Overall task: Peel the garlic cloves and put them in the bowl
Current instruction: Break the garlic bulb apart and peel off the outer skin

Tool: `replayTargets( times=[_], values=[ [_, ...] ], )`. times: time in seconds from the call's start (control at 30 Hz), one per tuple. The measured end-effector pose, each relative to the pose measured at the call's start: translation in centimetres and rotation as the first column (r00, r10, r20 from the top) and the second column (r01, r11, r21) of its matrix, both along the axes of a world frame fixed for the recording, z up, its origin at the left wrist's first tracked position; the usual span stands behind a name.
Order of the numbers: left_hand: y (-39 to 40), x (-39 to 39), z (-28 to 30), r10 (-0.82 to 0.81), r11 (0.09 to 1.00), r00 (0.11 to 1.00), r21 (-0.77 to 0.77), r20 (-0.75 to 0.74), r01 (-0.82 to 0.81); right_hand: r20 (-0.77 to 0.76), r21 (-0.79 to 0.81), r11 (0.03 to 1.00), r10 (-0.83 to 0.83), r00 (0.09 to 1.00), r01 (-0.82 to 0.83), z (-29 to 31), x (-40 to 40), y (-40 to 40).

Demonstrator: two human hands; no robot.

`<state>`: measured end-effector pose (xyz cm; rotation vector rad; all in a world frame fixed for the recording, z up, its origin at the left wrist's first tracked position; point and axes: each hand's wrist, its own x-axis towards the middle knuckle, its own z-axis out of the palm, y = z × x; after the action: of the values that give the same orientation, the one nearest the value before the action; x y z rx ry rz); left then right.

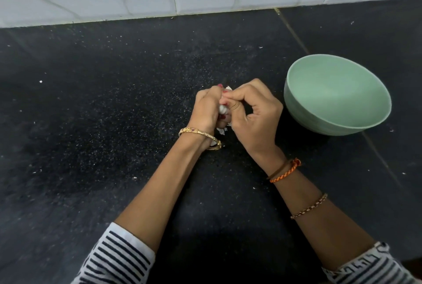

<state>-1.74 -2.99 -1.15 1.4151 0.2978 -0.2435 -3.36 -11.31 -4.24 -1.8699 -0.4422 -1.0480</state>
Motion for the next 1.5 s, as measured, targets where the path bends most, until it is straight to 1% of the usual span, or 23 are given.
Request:
replayTargets(
  times=[0.07, 0.13, 0.2, 0.27, 0.37, 0.47, 0.53, 0.6, 0.67, 0.77, 0.83, 0.93, 0.97, 1.03, 1.1, 1.2, 1.27, 1.37, 1.5],
  values=[
    [0.4, 0.0, 0.1, -0.042, 0.994, 0.999, -0.098, -0.011, 0.041, 0.034, -0.033, 0.999, 0.001, 0.999, 0.000, 0.0, -0.1, -0.1],
    [1.3, 0.0, -0.1, -0.116, 0.972, 0.993, -0.201, 0.037, 0.121, 0.043, -0.052, 0.999, -0.006, 0.999, 0.008, 0.0, -0.3, -0.1],
    [2.2, 0.2, -0.3, -0.165, 0.963, 0.984, -0.203, 0.073, 0.177, 0.010, -0.017, 1.000, -0.020, 1.000, 0.020, 0.0, -0.2, -0.1],
    [2.7, 0.5, -0.6, -0.189, 0.961, 0.980, -0.192, 0.070, 0.199, -0.030, 0.039, 0.998, -0.038, 0.999, 0.039, 0.0, 0.0, -0.3],
    [2.8, 0.5, -0.9, -0.241, 0.936, 0.968, -0.247, 0.070, 0.251, -0.105, 0.127, 0.990, -0.049, 0.993, 0.062, -0.1, 0.0, -0.6],
    [2.2, 0.3, -1.3, -0.296, 0.931, 0.952, -0.201, 0.075, 0.305, -0.188, 0.186, 0.980, -0.034, 0.981, 0.070, -0.1, 0.0, -0.5],
    [1.7, 0.2, -1.3, -0.263, 0.950, 0.962, -0.156, 0.070, 0.271, -0.221, 0.182, 0.981, -0.026, 0.975, 0.067, -0.2, 0.0, -0.4],
    [1.4, 0.2, -1.2, -0.229, 0.962, 0.970, -0.133, 0.080, 0.238, -0.215, 0.138, 0.989, -0.019, 0.976, 0.050, -0.2, 0.0, -0.3],
    [1.2, 0.1, -1.1, -0.189, 0.972, 0.979, -0.128, 0.080, 0.198, -0.174, 0.081, 0.996, -0.015, 0.985, 0.029, -0.3, 0.0, -0.1],
    [1.1, 0.1, -0.8, -0.133, 0.978, 0.989, -0.152, 0.064, 0.141, -0.055, -0.019, 1.000, -0.024, 0.998, 0.023, -0.5, 0.1, 0.1],
    [1.1, 0.1, -0.5, -0.087, 0.972, 0.996, -0.215, 0.023, 0.090, 0.022, -0.070, 0.997, -0.011, 1.000, 0.013, -0.4, 0.1, 0.3],
    [2.1, 0.6, -0.3, 0.033, 0.906, 0.996, -0.419, -0.086, -0.066, 0.098, -0.087, 0.996, 0.012, 0.995, -0.003, -0.4, -0.3, 0.7],
    [2.8, 1.0, -0.5, 0.062, 0.903, 0.995, -0.420, -0.078, -0.089, 0.102, -0.072, 0.997, 0.007, 0.995, 0.000, -0.4, -0.4, 0.7],
    [4.1, 1.4, -0.8, 0.025, 0.954, 1.000, -0.300, 0.012, -0.021, 0.064, -0.026, 1.000, -0.008, 0.998, 0.010, -0.5, -0.3, 0.4],
    [4.8, 1.4, -0.9, -0.086, 0.971, 0.994, -0.218, 0.073, 0.100, -0.041, 0.087, 0.996, -0.003, 0.999, 0.006, -0.5, -0.1, 0.0],
    [4.3, 0.9, -0.7, -0.233, 0.944, 0.971, -0.228, 0.045, 0.237, -0.192, 0.292, 0.956, 0.020, 0.981, 0.038, -0.5, 0.2, -0.2],
    [4.0, 0.7, -0.7, -0.305, 0.924, 0.952, -0.228, 0.043, 0.306, -0.234, 0.368, 0.929, 0.046, 0.971, 0.045, -0.5, 0.2, -0.2],
    [4.0, 0.6, -0.8, -0.388, 0.903, 0.914, -0.149, 0.118, 0.403, -0.248, 0.436, 0.900, 0.092, 0.964, 0.026, -0.4, 0.1, -0.2],
    [3.9, 0.5, -0.8, -0.438, 0.881, 0.888, -0.134, 0.139, 0.455, -0.256, 0.438, 0.899, 0.120, 0.959, 0.004, -0.3, 0.1, -0.2]
  ],
)
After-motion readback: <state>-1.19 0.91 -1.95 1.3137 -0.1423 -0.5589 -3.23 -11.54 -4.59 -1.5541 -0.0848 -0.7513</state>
